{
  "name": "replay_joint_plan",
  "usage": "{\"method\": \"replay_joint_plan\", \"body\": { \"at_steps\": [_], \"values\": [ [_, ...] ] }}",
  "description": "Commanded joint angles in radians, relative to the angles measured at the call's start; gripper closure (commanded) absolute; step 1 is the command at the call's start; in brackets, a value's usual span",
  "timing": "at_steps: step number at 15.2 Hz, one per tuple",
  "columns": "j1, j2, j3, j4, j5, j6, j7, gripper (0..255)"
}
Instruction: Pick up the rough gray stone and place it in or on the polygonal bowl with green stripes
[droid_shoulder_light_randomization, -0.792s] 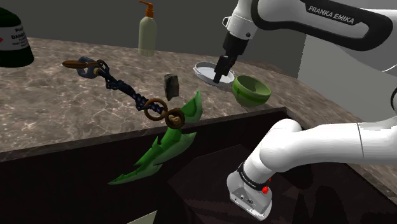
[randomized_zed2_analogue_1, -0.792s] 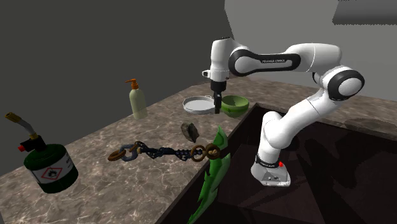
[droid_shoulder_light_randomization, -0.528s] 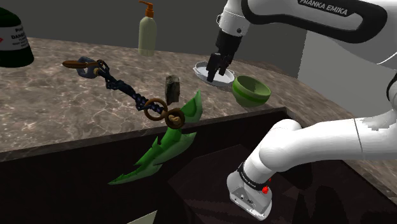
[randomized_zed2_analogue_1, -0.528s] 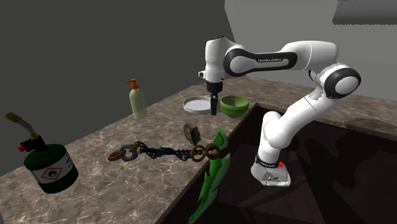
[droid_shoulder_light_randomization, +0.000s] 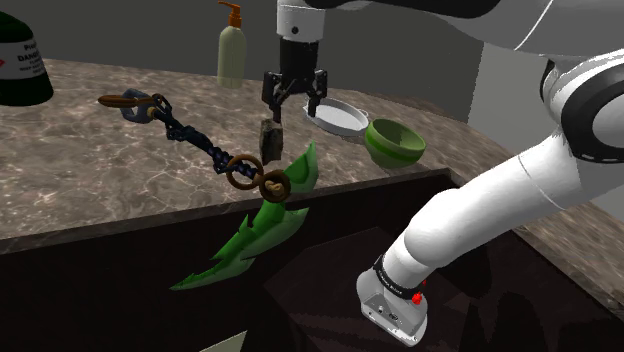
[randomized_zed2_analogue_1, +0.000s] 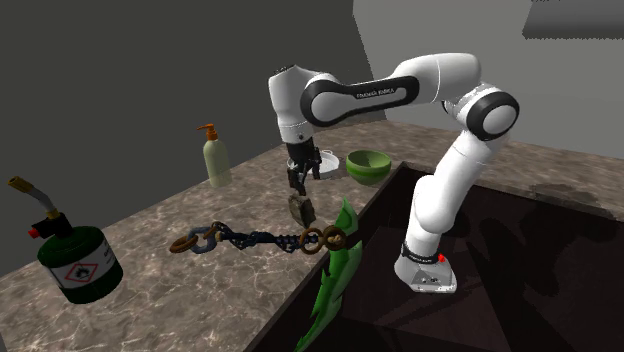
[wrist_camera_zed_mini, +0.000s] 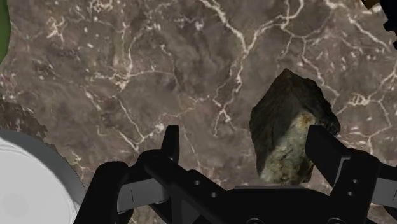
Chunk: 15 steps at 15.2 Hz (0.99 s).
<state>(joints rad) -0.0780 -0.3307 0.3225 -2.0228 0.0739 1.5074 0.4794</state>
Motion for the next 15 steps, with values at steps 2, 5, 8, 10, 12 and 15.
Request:
{"method": "replay_joint_plan", "body": {
  "at_steps": [2,5,8,10,12,15],
  "values": [
    [-0.019,0.173,0.053,0.156,-0.009,-0.053,0.203,0],
    [-0.016,0.279,0.071,0.239,-0.019,-0.073,0.322,0],
    [-0.016,0.261,0.069,0.182,-0.013,-0.032,0.317,0],
    [-0.016,0.251,0.068,0.146,-0.010,-0.005,0.314,0],
    [-0.016,0.244,0.068,0.118,-0.007,0.016,0.312,0],
    [-0.016,0.244,0.068,0.118,-0.007,0.016,0.312,0]
  ]
}}
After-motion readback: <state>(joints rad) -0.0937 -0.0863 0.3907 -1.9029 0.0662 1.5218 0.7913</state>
